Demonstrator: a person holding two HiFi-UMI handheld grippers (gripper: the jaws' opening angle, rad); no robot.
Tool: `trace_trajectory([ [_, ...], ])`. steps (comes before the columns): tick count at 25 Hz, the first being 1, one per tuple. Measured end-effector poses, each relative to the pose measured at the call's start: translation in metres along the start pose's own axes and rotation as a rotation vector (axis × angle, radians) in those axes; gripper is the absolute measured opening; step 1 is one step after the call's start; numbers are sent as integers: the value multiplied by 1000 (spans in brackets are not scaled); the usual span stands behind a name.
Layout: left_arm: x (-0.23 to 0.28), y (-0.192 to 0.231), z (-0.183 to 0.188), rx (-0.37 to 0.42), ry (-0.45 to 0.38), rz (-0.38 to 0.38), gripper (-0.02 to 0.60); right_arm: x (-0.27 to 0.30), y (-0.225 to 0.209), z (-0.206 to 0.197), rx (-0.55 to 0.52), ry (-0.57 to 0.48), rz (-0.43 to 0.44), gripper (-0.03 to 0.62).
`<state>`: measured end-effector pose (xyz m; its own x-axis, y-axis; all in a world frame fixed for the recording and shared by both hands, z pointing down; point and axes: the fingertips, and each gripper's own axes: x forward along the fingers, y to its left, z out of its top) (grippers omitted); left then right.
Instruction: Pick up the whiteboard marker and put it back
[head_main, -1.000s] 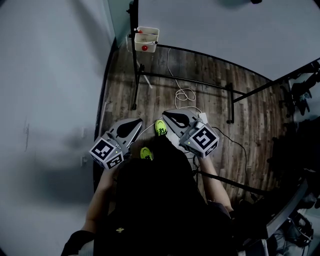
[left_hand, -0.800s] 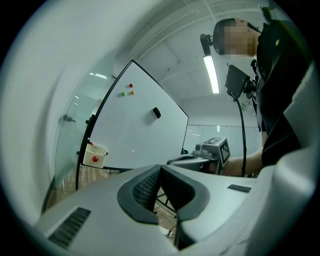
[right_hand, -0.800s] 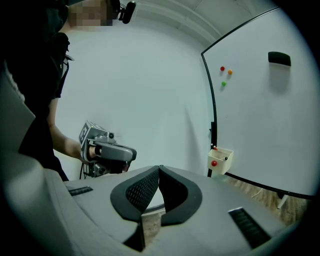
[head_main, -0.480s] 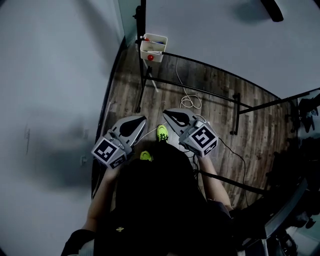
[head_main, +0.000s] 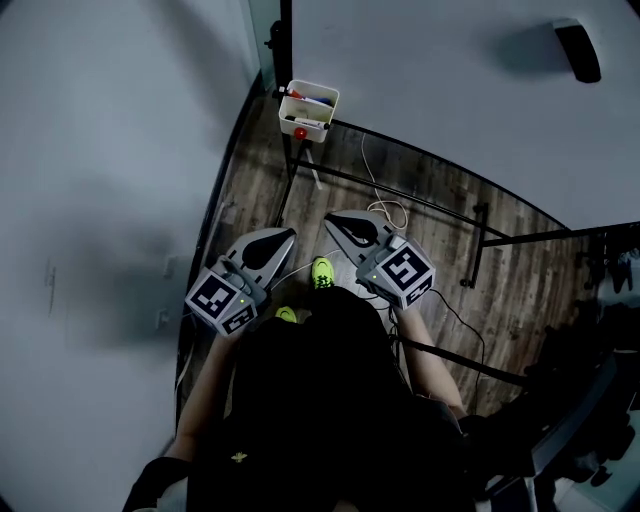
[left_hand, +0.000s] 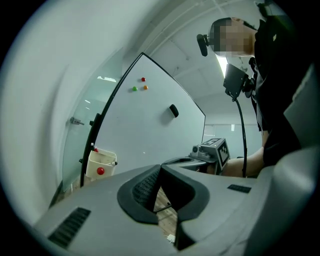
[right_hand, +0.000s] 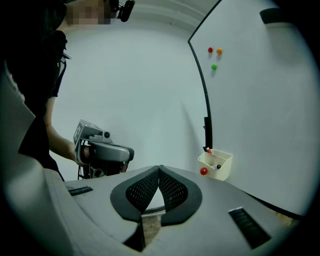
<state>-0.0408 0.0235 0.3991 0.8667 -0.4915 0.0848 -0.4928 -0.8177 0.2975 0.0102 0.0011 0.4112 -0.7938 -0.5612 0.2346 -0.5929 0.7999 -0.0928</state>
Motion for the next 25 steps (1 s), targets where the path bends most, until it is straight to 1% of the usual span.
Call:
trace_trajectory([
  [5,24,8,-3,-12,11,27,25,4,-24,2,-2,0,32,9],
  [9,39,14,-6,-23,64,50,25,9,-41,3,-4,2,55,9],
  [13,54,25,-1,-12,22,76,25,11,-57,3,2,4,80,9],
  [17,65,36,3,-20,25,118,25,13,-72,1,-7,1,102,9],
  [21,73,42,8,-16,3,136,25,15,-85,-1,-12,5,102,9],
  [25,78,46,11,-20,7,150,25,19,-94,1,-14,7,107,9],
])
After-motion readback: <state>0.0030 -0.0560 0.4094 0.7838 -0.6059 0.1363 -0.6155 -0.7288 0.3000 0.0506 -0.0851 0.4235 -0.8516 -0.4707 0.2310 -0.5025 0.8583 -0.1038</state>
